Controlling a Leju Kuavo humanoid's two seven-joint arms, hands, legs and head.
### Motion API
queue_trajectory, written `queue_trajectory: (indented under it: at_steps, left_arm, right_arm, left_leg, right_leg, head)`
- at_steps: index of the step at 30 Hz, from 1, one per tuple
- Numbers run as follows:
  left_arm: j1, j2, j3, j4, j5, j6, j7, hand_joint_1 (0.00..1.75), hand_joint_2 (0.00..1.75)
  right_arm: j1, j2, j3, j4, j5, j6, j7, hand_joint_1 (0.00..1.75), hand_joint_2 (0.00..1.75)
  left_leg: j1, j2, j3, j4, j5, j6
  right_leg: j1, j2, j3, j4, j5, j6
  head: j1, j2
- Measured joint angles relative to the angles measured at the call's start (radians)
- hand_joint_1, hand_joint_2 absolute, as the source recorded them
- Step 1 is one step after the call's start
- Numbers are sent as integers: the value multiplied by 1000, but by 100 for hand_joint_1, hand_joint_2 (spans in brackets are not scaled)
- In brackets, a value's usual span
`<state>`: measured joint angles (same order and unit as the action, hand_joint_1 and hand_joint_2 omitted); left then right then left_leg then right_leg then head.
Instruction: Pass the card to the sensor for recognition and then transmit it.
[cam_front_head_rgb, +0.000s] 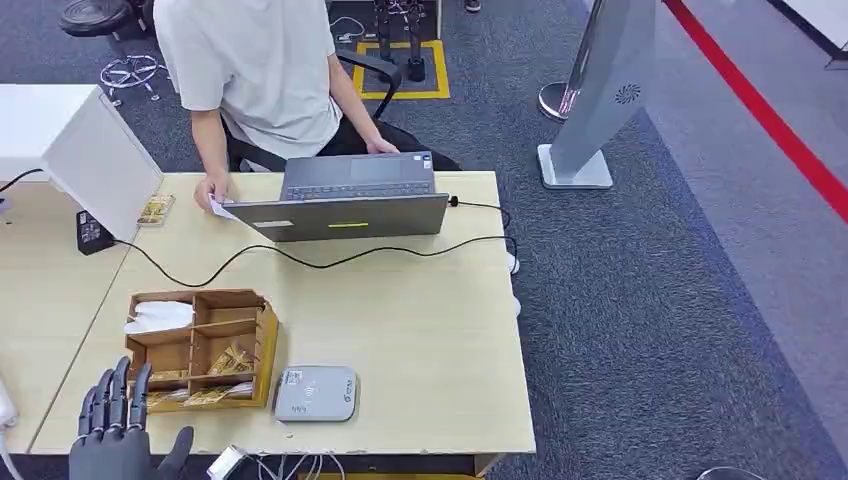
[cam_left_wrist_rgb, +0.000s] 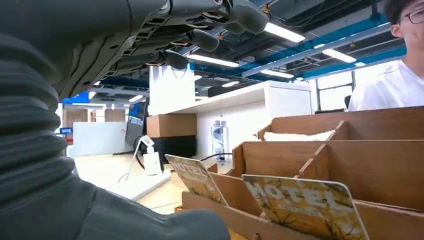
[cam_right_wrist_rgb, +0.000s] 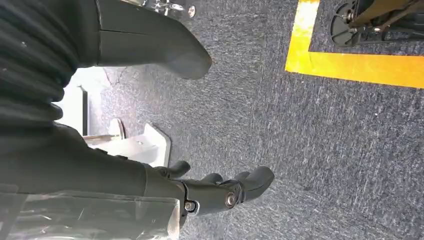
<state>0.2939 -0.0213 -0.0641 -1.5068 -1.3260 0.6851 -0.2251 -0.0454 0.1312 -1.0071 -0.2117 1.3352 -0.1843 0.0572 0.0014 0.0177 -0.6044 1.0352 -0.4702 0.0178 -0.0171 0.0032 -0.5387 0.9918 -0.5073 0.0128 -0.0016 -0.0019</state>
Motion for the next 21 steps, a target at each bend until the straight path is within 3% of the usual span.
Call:
queue_trajectory:
  at_steps: [21]
  left_arm:
    - [-25, -15, 0, 16, 0, 0, -12, 0, 175]
  right_arm:
    - [0, 0, 0, 0, 15, 0, 0, 0, 175]
  left_leg:
    - [0, 0, 0, 0, 0, 0]
  right_leg:
    - [0, 0, 0, 0, 0, 0]
  head:
    - [0, 0]
